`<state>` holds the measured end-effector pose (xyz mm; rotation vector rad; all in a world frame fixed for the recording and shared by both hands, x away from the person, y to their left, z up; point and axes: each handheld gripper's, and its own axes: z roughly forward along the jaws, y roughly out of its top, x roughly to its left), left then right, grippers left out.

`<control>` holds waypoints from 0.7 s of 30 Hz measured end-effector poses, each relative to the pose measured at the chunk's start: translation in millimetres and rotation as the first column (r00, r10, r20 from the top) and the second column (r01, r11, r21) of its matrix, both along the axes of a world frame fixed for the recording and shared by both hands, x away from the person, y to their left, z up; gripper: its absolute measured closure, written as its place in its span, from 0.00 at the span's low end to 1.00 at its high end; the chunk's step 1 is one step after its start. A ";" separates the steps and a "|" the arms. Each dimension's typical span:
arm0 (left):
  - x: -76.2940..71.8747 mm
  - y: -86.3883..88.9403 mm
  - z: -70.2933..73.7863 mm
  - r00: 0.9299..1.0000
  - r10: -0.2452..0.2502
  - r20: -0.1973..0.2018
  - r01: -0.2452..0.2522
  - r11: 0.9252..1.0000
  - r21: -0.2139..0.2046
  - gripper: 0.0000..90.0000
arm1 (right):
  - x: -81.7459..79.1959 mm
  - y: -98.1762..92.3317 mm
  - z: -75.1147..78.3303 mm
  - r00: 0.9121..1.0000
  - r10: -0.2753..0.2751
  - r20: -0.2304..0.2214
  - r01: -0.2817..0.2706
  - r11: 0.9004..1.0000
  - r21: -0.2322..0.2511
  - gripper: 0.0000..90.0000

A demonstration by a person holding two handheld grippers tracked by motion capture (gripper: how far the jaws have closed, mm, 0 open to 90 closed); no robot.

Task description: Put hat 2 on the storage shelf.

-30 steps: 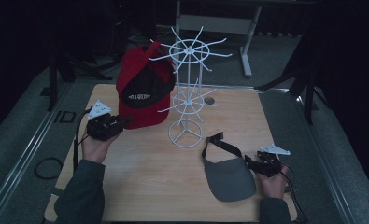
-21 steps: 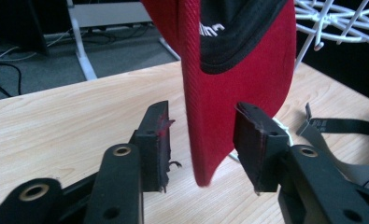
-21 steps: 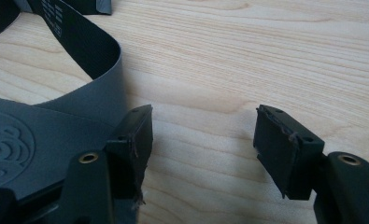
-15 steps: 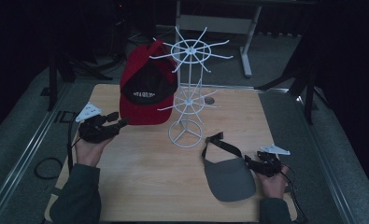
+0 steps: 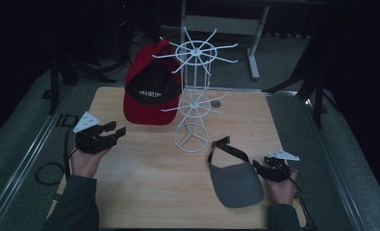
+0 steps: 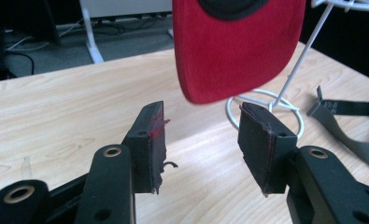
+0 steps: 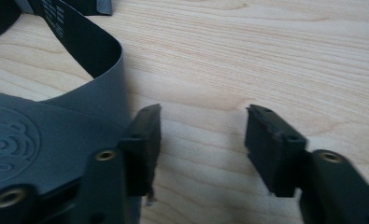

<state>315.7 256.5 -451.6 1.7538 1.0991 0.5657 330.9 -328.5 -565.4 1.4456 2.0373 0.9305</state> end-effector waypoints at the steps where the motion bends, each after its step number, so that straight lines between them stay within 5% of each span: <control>1: -0.5 -0.1 -1.6 1.000 0.003 -0.003 -0.003 1.000 0.001 0.58 | 0.1 -0.2 0.8 1.000 0.002 -0.005 -0.002 1.000 0.005 0.61; 9: -2.1 -2.4 -20.5 0.999 0.012 -0.037 -0.012 1.000 0.002 0.58 | 0.8 8.6 17.2 0.998 0.057 -0.002 -0.057 0.998 -0.014 0.94; 21: -0.7 -12.1 -47.8 0.997 0.021 -0.080 -0.023 1.000 -0.018 0.58 | 18.2 27.5 35.6 0.991 0.136 0.010 -0.136 0.991 -0.019 1.00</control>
